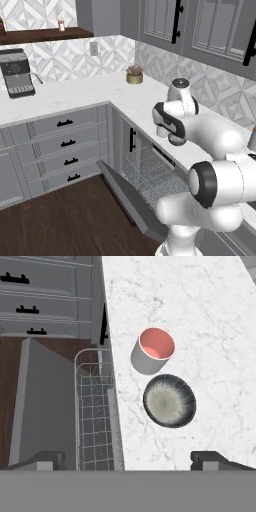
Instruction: Pick up the cup and bowl from the counter, place them in the dishwasher, and close the dishwasher door.
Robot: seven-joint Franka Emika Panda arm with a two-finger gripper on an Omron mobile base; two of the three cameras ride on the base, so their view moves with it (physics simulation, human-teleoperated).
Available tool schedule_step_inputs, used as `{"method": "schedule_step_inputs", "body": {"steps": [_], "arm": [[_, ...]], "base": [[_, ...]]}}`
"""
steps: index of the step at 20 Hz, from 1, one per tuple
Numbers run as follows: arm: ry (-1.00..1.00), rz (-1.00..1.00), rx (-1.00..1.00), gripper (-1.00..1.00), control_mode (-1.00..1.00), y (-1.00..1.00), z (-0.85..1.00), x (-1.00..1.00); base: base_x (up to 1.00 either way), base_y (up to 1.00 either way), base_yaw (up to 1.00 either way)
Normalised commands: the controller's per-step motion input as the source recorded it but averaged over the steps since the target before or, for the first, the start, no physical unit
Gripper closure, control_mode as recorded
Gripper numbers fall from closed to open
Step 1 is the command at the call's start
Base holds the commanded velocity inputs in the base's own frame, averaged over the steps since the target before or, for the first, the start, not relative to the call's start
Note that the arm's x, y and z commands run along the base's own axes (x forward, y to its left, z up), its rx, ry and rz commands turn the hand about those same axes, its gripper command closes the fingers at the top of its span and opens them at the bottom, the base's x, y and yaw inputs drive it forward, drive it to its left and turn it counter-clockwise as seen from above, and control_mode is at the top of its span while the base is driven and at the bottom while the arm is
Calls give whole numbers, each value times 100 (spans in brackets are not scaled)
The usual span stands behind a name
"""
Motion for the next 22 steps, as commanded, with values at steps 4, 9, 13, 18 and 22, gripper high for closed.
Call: {"method": "schedule_step_inputs", "body": {"steps": [4, 9, 13, 18, 22], "arm": [[3, 0, 0, -100, -100, -12, -6, 38], [-2, 7, 1, -100, -100, -2, -20, 32], [3, 1, 0, -100, -100, 0, -23, 40], [6, 0, 0, -100, -100, -1, -26, 34], [4, 0, -1, -100, -100, 0, -29, 34]], "base": [[0, 0, 0], [0, 0, 0], [0, 0, 0], [0, 0, 0], [0, 0, 0]]}}
